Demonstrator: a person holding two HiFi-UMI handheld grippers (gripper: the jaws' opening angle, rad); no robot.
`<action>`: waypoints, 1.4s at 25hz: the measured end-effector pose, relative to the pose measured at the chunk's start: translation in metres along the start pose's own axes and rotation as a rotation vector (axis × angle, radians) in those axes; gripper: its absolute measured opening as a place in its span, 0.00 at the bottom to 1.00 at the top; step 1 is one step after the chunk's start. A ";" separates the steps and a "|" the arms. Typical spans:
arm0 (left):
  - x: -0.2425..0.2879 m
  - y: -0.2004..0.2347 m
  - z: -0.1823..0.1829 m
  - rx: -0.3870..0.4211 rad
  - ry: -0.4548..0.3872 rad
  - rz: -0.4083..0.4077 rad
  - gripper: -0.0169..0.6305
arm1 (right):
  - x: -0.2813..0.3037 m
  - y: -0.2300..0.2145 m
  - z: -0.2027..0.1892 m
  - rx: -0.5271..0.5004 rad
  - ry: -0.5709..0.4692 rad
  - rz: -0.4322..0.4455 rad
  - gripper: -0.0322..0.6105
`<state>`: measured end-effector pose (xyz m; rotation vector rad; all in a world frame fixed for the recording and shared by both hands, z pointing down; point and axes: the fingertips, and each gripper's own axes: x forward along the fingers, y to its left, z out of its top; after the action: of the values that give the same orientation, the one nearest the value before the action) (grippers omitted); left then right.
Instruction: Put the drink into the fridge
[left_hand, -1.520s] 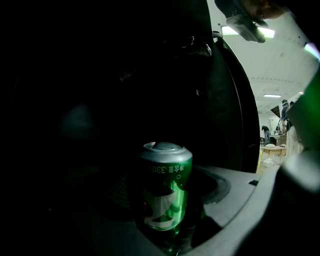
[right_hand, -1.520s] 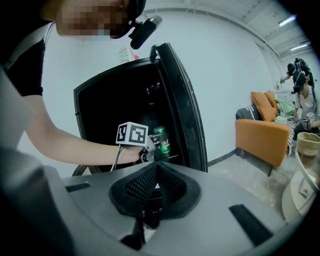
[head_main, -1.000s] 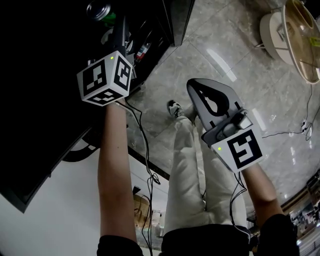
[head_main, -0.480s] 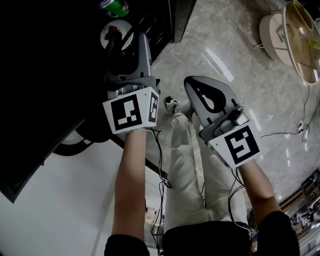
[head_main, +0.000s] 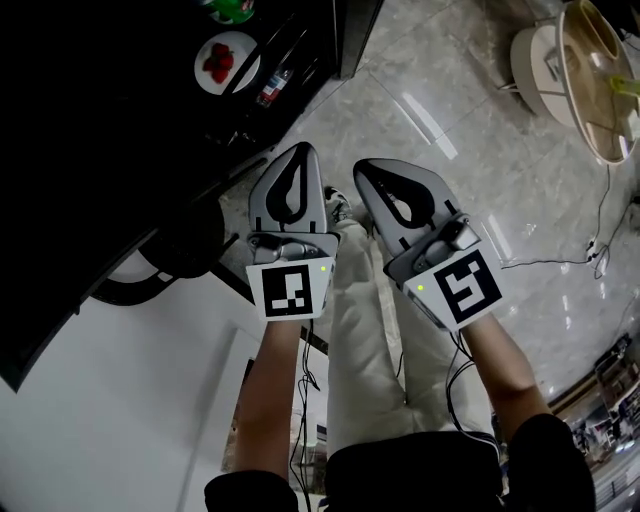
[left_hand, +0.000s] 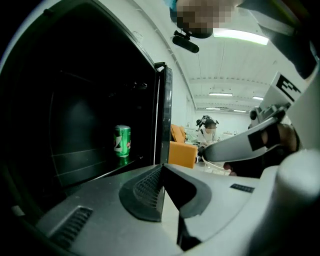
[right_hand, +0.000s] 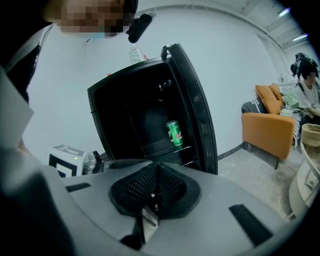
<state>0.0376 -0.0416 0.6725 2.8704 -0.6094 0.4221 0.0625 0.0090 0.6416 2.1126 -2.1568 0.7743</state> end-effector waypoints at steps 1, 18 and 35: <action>-0.006 -0.004 -0.002 -0.018 0.000 -0.001 0.04 | -0.001 0.002 -0.002 0.001 0.000 -0.001 0.07; -0.074 -0.045 -0.017 -0.109 0.045 -0.051 0.04 | -0.037 0.032 -0.043 0.041 0.104 -0.006 0.07; -0.118 -0.056 0.052 -0.125 -0.060 0.016 0.04 | -0.067 0.067 0.000 0.016 0.060 0.020 0.07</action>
<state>-0.0297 0.0402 0.5803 2.7697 -0.6450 0.2904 0.0049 0.0684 0.5964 2.0503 -2.1527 0.8479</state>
